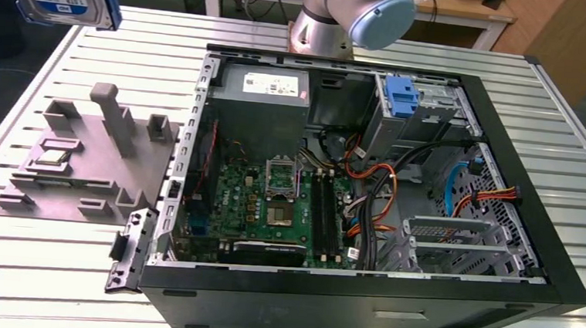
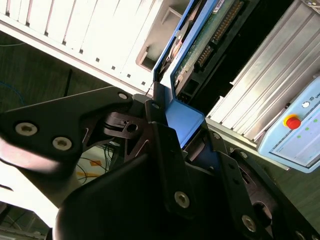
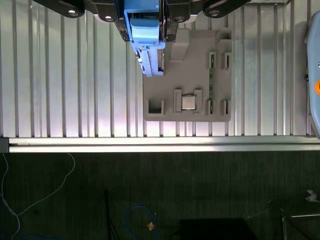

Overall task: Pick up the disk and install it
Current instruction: 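Pick up the disk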

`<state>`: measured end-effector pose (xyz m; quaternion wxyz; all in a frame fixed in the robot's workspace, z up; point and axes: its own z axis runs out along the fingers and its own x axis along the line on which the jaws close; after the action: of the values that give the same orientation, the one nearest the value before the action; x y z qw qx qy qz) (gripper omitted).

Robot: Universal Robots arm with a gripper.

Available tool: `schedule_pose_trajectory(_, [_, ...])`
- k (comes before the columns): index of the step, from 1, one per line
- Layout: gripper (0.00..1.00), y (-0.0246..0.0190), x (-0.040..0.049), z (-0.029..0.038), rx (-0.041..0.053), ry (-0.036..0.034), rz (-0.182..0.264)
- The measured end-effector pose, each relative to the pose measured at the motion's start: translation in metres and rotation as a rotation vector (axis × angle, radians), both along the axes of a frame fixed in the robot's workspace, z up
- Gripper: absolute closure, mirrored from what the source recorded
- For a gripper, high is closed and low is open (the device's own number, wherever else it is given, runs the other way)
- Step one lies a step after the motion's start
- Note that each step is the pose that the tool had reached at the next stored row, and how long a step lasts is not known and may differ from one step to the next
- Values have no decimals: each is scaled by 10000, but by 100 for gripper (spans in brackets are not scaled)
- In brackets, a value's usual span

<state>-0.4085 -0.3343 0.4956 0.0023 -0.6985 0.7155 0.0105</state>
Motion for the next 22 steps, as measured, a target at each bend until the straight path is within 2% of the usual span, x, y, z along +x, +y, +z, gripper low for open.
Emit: schedule_pose_trajectory(22, [63, 0, 73, 0, 0, 0, 0])
